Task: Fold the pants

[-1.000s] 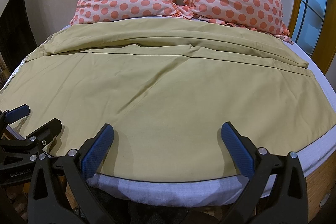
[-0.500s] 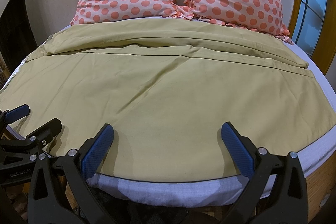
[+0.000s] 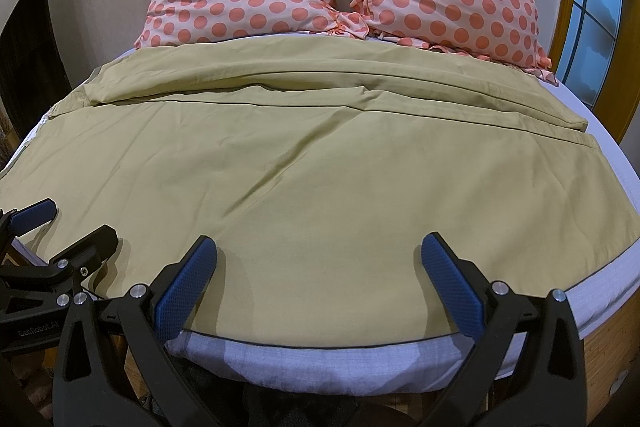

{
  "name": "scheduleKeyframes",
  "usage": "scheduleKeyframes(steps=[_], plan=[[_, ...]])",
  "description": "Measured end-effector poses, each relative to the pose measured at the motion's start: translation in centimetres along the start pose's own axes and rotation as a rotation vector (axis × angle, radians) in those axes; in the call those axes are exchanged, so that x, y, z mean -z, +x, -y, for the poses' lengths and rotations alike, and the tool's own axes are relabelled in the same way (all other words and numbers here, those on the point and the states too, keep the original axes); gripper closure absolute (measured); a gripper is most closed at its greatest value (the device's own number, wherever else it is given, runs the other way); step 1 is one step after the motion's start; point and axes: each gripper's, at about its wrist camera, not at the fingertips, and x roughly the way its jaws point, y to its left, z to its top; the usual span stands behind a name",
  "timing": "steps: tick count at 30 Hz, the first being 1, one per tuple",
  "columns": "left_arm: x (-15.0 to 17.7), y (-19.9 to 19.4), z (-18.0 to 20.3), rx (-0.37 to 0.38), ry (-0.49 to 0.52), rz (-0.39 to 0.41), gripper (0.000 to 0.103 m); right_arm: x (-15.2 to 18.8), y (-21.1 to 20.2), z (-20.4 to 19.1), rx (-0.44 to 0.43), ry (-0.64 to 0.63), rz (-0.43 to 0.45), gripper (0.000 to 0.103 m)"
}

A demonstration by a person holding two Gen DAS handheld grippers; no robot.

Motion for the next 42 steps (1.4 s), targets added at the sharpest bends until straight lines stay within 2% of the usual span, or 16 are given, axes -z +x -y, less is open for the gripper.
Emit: scheduleKeyframes(steps=[20,24,26,28,30,34,36,37,39,41,42], plan=[[0.0,0.0,0.0,0.0,0.001,0.008,0.002,0.0,-0.1,0.0,-0.002,-0.003,0.007,0.001],[0.6,-0.3,-0.2,0.007,0.007,0.041,0.002,0.3,-0.5,-0.2,-0.014,-0.016,0.047,0.001],[0.3,-0.1,-0.1,0.012,0.013,0.042,0.002,-0.2,-0.5,0.1,-0.047,-0.042,0.047,0.001],[-0.5,0.1,-0.4,0.017,0.01,0.021,0.002,-1.6,-0.1,1.6,-0.077,-0.019,0.004,0.001],[-1.1,0.0,-1.0,0.017,-0.003,0.026,0.002,-3.9,-0.7,4.4,-0.068,0.067,0.023,0.001],[-4.0,-0.4,-3.0,0.034,-0.081,0.078,0.002,-12.1,0.1,12.3,0.043,0.277,0.04,0.001],[-5.3,-0.5,-3.8,0.034,-0.104,0.101,0.002,-16.5,3.0,16.3,0.131,0.383,0.002,0.002],[-6.0,-0.6,-4.1,0.027,-0.109,0.114,0.002,-17.9,4.4,17.8,0.163,0.427,-0.018,0.005],[-7.1,-0.5,-4.3,0.012,-0.107,0.133,0.002,-20.5,7.9,21.4,0.224,0.542,-0.073,0.026],[-7.9,-0.3,-4.5,0.005,-0.096,0.147,0.002,-22.4,11.9,24.7,0.281,0.663,-0.132,0.035],[-8.1,-0.4,-4.6,0.003,-0.092,0.152,0.002,-23.5,14.2,26.0,0.306,0.712,-0.161,0.035]])
